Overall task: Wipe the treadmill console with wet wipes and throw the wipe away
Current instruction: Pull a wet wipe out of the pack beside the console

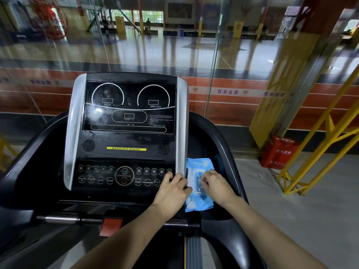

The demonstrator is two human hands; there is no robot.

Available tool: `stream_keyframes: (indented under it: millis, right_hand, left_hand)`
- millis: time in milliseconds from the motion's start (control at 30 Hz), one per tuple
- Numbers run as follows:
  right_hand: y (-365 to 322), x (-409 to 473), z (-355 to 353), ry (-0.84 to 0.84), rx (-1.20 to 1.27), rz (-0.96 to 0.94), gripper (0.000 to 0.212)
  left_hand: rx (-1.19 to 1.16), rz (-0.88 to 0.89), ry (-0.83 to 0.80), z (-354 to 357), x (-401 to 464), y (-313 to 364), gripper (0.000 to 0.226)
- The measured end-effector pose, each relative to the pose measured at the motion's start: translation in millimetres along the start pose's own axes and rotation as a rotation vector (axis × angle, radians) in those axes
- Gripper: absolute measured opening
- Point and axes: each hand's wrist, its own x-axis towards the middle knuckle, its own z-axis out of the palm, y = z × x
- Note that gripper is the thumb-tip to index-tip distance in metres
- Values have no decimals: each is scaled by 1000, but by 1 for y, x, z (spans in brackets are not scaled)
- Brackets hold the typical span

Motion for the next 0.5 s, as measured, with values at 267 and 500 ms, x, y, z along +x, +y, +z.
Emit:
stream_keyframes:
  millis: [267,500]
  right_hand:
    - [-5,5,-5,-41,138,56,19]
    - [-2,6,-24,-192,248,125,19]
  left_hand:
    - [10,21,7,-2,0,-1,19]
    - [-6,16,-16,-2,-1,0,26]
